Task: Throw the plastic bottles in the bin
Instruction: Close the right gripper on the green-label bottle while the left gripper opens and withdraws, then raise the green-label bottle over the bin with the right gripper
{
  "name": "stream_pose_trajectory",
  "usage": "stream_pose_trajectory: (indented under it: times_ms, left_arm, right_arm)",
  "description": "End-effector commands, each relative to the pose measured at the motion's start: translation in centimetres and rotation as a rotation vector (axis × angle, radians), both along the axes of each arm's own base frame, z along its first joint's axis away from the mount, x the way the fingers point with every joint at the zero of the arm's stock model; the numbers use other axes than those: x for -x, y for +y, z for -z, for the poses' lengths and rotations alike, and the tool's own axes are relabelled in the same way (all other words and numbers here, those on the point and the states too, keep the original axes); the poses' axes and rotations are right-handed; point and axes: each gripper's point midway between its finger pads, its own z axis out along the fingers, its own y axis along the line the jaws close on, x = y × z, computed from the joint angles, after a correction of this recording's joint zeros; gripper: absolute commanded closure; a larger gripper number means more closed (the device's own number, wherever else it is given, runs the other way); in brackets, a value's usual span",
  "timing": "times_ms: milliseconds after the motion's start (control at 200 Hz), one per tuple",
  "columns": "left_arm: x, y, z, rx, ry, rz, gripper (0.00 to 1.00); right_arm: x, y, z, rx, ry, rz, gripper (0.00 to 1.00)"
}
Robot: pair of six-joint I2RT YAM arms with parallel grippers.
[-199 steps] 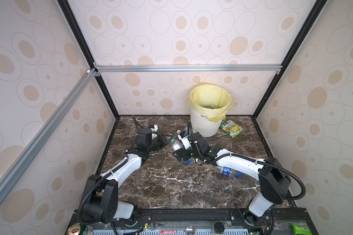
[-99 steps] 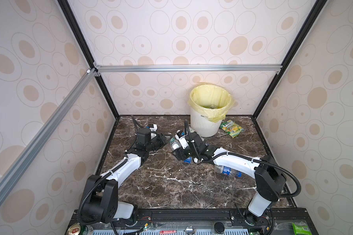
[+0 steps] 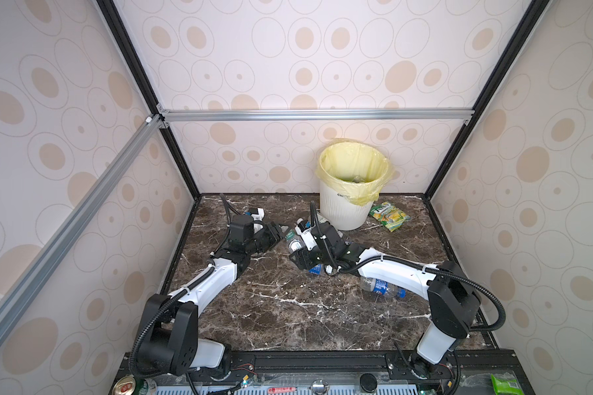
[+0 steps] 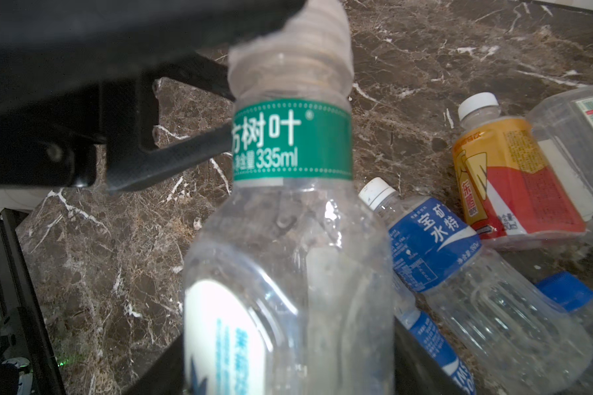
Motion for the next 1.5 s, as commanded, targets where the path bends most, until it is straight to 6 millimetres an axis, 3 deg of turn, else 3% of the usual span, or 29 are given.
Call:
stream_pose_trajectory:
  times_ms: [0, 265, 505, 855, 1055, 1305, 1495]
  left_arm:
    - [-0.6, 0.2, -3.9, 0.03, -0.077, -0.012, 0.27]
    - [-1.0, 1.9, -6.2, 0.019, -0.102, -0.063, 0.01]
    - [-1.4, 2.0, -9.9, -0.005, -0.197, -0.035, 0.01]
    - [-1.8, 0.8, -17.1, -0.069, -0.388, -0.008, 0.01]
    - [-1.7, -3.5, -20.4, -0.138, -0.492, 0.065, 0.01]
    - [-1.2, -8.6, -24.5, -0.211, -0.629, 0.119, 0.01]
    - [-1.2, -10.5, -25.6, -0.204, -0.675, 0.143, 0.01]
  right_arm:
    - [-0.4, -0.2, -0.5, 0.002, -0.007, 0.028, 0.49]
    - [-1.2, -1.5, -2.5, -0.007, -0.027, 0.065, 0.49]
    - [-3.0, -4.0, -7.2, 0.03, -0.13, 0.111, 0.49]
    - [-8.8, -10.2, -19.0, -0.037, -0.325, 0.275, 0.49]
    - [-11.2, -14.6, -25.8, -0.061, -0.449, 0.402, 0.49]
    - [-10.3, -20.7, -36.2, -0.131, -0.679, 0.543, 0.5]
    - [-9.1, -24.5, -41.0, -0.145, -0.826, 0.641, 0.5]
